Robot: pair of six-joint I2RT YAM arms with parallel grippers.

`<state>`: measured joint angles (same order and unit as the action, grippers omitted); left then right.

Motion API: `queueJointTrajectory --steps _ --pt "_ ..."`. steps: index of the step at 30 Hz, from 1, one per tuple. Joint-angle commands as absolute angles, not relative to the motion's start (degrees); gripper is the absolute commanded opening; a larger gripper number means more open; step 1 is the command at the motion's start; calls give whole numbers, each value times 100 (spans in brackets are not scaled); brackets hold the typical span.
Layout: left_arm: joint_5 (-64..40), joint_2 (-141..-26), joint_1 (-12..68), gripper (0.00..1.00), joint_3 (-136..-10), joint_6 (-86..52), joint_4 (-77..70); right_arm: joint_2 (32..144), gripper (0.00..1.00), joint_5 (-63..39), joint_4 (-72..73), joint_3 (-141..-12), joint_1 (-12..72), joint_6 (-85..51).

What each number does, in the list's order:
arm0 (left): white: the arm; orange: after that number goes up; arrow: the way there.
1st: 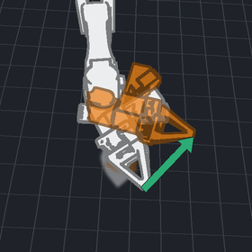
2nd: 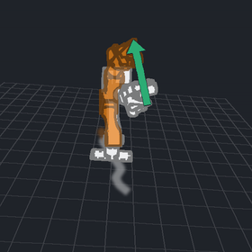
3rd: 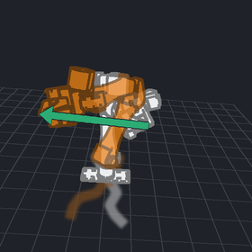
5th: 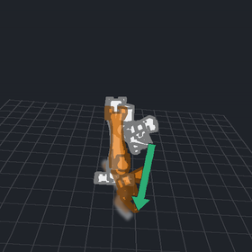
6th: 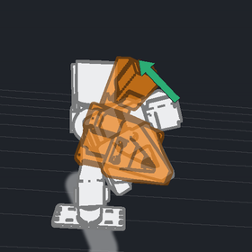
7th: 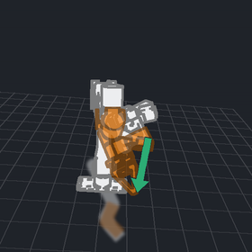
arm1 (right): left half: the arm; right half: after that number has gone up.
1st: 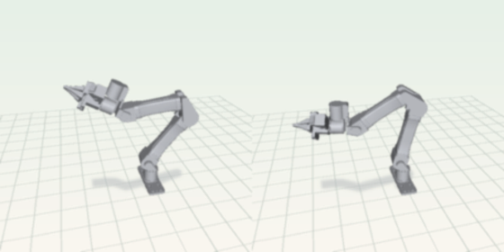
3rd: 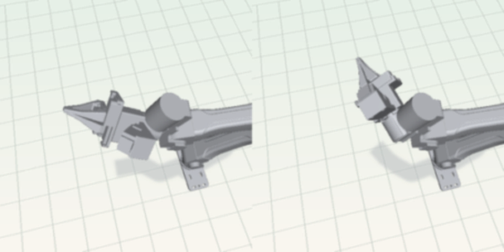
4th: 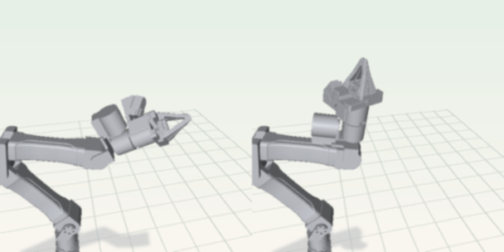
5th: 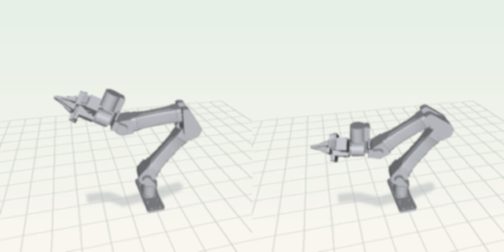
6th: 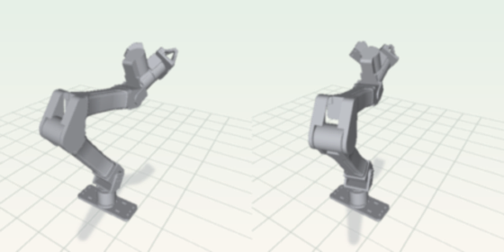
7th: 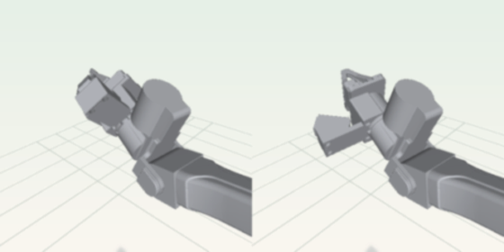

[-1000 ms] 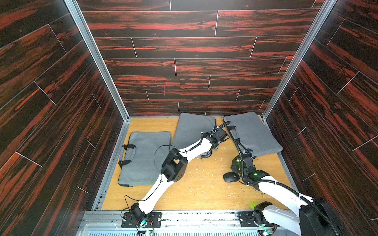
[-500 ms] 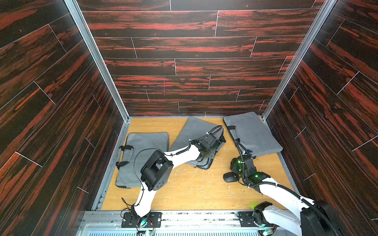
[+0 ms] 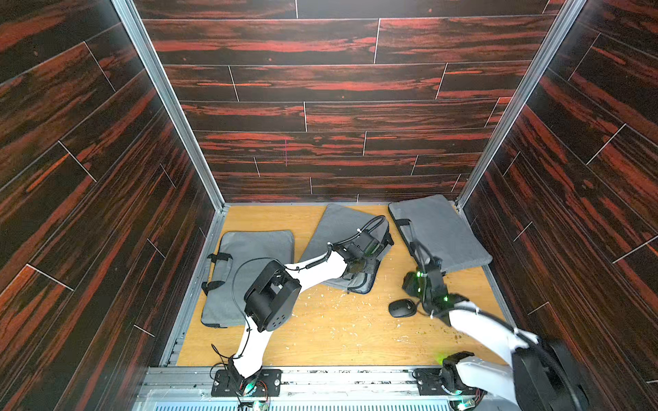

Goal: Put the mouse into the laptop bag
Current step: Open the zippered laptop bag at the center of the board, then close the zippered laptop bag at the center of the board.

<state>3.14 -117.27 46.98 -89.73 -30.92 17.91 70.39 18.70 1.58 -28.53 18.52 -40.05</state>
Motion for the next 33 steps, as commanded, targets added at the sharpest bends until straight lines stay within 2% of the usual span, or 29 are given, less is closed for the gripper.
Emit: queueJointTrajectory --steps 1,9,16,25,31,33 --pt "-3 -10927 4716 0 -8992 -3164 1457 7529 39 1406 686 -3251 1405 -4001" --pt "-346 -10344 4720 0 -8610 -3273 1134 9123 39 729 1040 -4582 1066 -3726" --pt "-740 -10094 4712 0 -8294 -3444 830 10290 39 -336 1373 -5508 764 -3771" --pt "-964 -10072 4713 0 -8116 -3599 565 10779 44 -1359 1899 -5877 782 -4081" --pt "-967 -10072 4707 0 -8069 -3629 514 11003 62 -1575 1986 -6069 942 -4117" --pt "-947 -10072 4712 0 -8043 -3631 510 11026 72 -1539 1942 -6115 1027 -4072"
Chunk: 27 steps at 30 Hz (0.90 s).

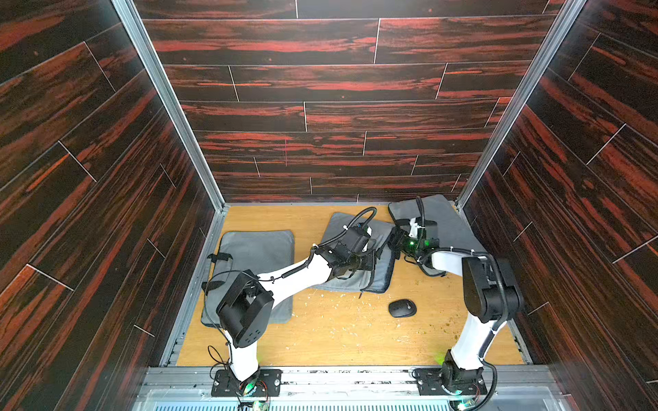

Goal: Put the mouse into the laptop bag
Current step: Close the zippered laptop bag at the center of the board.

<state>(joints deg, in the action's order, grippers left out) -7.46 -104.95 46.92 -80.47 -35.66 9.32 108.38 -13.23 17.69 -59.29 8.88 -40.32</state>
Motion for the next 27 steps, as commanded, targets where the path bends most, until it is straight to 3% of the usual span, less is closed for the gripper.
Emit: queueJointTrajectory --steps 1,7,9,15,27 --pt "-947 -10072 4711 0 -8026 -3640 497 11022 76 -1475 1904 -6126 1053 -4040" --pt "-935 -10072 4712 0 -7978 -3672 440 11013 81 -1249 1815 -6126 1097 -3975" --pt "-955 -10074 4711 0 -7972 -3667 431 10963 74 -1170 1912 -6016 1091 -4007" --pt "-878 -10072 4711 0 -7937 -3665 431 10545 69 -668 1902 -5582 1097 -4017" --pt "-712 -10358 4641 0 -7706 -3942 208 9360 69 -410 2247 -4331 1070 -4076"
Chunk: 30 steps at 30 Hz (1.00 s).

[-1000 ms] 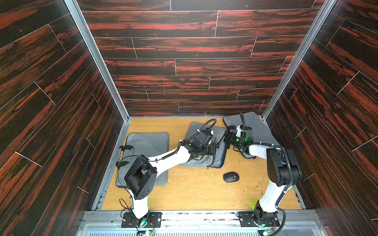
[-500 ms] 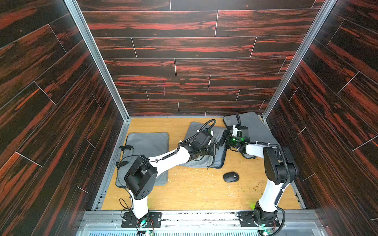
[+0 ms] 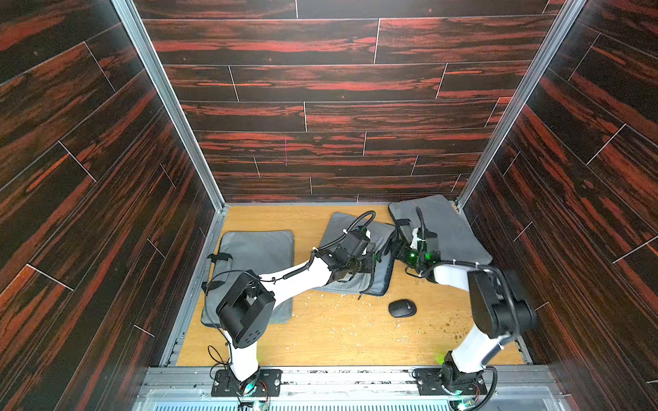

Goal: Put the mouse into the laptop bag
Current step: Close the zippered laptop bag at the center of the board.

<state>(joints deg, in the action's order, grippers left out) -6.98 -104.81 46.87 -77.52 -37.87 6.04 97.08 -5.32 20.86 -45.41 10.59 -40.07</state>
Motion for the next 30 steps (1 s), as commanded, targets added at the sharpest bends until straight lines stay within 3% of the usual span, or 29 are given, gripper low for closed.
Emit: queueJointTrajectory --steps 1,6,11,15,16,18,22,25,30 --pt "-712 -10398 4631 0 -7686 -3974 166 9252 69 -391 2275 -4200 1072 -4111" --pt "-733 -10635 4623 0 -7586 -4109 -18 8816 69 -417 2433 -3742 1068 -4229" --pt "-891 -10844 4623 0 -7610 -4149 -171 9127 69 -736 2527 -3779 1088 -4327" --pt "-967 -11073 4638 2 -7585 -4178 -299 9179 74 -389 2544 -3662 1099 -4394" --pt "-926 -11157 4641 6 -7597 -4159 -325 9166 75 -294 2532 -3626 1096 -4389" --pt "-685 -11301 4649 23 -7707 -4074 -155 9171 75 -196 2493 -3612 1104 -4369" --pt "-170 -11194 4705 77 -7641 -3939 -49 9136 75 -135 2465 -3548 1114 -4346" --pt "254 -10813 4744 92 -7301 -3946 -153 9034 77 -55 2383 -3490 1176 -4298" --pt "1569 -9694 4926 97 -6204 -4186 -602 9069 88 114 2329 -3447 1545 -4287"
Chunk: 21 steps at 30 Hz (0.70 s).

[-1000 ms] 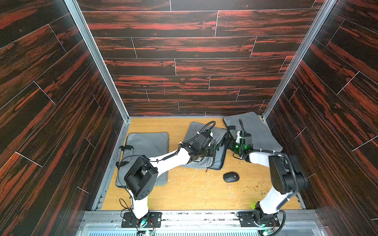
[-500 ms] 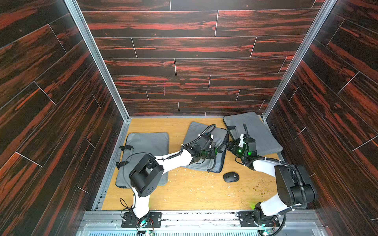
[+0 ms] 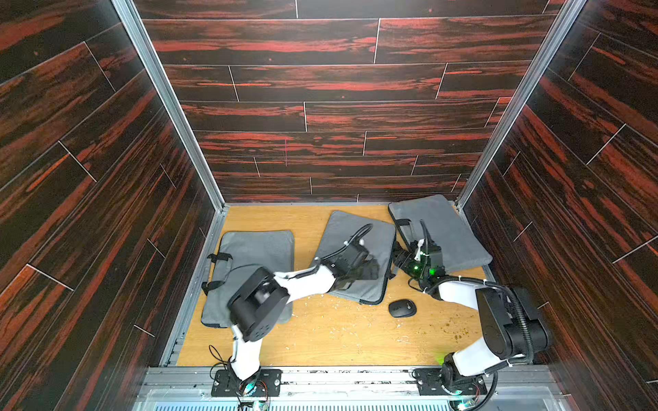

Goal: Put the mouse into the laptop bag
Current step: Close the zippered laptop bag at the center of the board, then zip the zipper on the zippered laptop bag.

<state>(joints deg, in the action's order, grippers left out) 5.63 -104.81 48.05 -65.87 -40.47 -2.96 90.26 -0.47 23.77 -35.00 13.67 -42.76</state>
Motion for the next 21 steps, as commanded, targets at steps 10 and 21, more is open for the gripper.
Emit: queueJointTrajectory --steps 10,21 --pt "2982 -8159 4999 99 -4097 -5196 -1898 10201 79 -54 2534 -4013 2022 -4417" --pt "3742 -7878 4996 98 -3714 -6140 -1411 11388 47 -59 2026 -5448 2294 -4312"
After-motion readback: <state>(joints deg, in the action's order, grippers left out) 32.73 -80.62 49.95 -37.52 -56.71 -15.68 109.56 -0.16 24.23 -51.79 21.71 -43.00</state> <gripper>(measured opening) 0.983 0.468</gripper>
